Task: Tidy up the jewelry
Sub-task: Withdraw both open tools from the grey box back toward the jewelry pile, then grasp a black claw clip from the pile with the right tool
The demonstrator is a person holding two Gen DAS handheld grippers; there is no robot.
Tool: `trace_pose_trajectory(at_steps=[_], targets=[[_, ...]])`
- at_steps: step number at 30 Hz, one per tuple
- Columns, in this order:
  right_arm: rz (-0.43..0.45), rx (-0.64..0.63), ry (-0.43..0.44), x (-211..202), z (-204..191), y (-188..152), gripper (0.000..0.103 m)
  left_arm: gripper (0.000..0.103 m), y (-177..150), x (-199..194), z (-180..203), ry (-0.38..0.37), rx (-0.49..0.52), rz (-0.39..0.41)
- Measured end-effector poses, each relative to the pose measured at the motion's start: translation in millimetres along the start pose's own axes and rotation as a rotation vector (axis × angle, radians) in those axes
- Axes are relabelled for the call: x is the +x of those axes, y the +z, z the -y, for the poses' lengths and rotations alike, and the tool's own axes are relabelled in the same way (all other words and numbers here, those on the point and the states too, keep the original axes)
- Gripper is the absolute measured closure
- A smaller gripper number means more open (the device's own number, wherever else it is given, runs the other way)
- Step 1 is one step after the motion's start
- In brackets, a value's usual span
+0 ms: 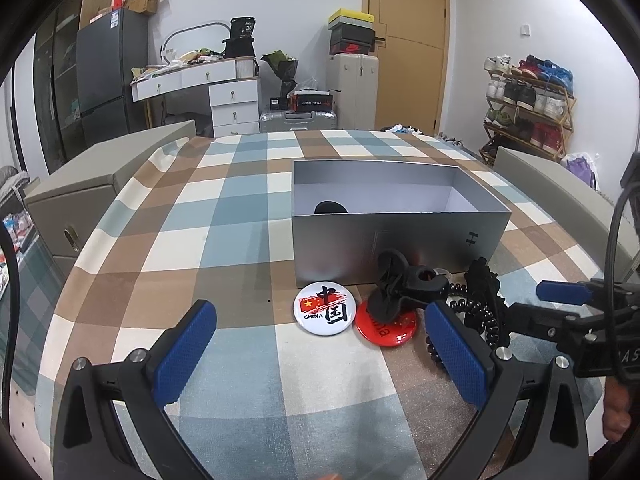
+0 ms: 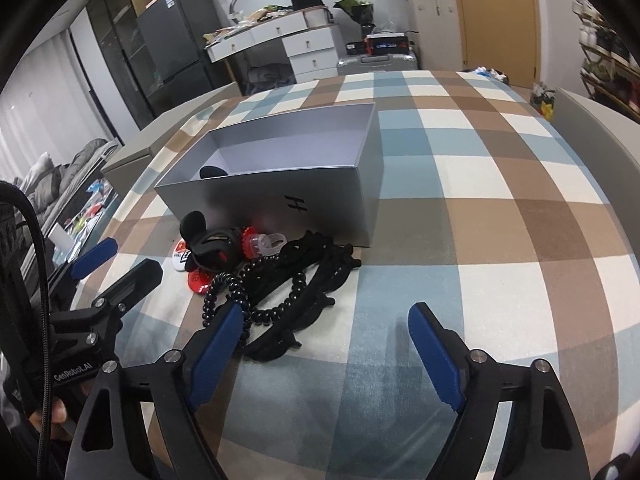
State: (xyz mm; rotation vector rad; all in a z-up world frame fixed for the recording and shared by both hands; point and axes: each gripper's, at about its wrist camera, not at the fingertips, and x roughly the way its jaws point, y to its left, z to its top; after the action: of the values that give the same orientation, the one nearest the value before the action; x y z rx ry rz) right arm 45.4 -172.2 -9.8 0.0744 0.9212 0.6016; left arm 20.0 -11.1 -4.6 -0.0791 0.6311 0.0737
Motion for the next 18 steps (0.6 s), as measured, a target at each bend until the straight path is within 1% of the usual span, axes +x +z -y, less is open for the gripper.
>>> trace_pose_trajectory(at_steps=[5,6,8,10,13,14,15,18], targets=[[0.01,-0.037,0.024,3.0,-0.4,0.4,0.019,0.001,-1.0,-1.1,0.5,-0.012,-0.002,0.007],[0.008,-0.039,0.037,3.8,0.3,0.7,0.023,0.001,-1.2,-1.3,1.0,-0.015,0.0,0.007],[0.005,-0.041,0.061,5.3,2.2,1.2,0.029,0.001,-2.0,-3.0,2.6,-0.015,0.004,0.019],[0.004,-0.041,0.07,7.4,5.9,0.9,0.03,0.001,-2.4,-3.0,5.3,-0.008,0.018,0.02],[0.003,-0.032,0.1,8.8,9.0,1.4,0.036,0.001,-3.4,-4.5,9.6,-0.011,0.051,0.03],[0.0,-0.032,0.109,9.2,8.9,2.3,0.041,0.001,-3.9,-5.0,11.0,-0.01,0.061,0.034],[-0.001,-0.036,0.107,9.6,7.8,3.0,0.046,0.001,-4.0,-5.3,11.8,-0.01,0.068,0.036],[-0.006,-0.069,0.064,12.5,1.1,3.8,0.051,0.001,-4.0,-5.6,13.5,-0.012,0.078,0.036]])
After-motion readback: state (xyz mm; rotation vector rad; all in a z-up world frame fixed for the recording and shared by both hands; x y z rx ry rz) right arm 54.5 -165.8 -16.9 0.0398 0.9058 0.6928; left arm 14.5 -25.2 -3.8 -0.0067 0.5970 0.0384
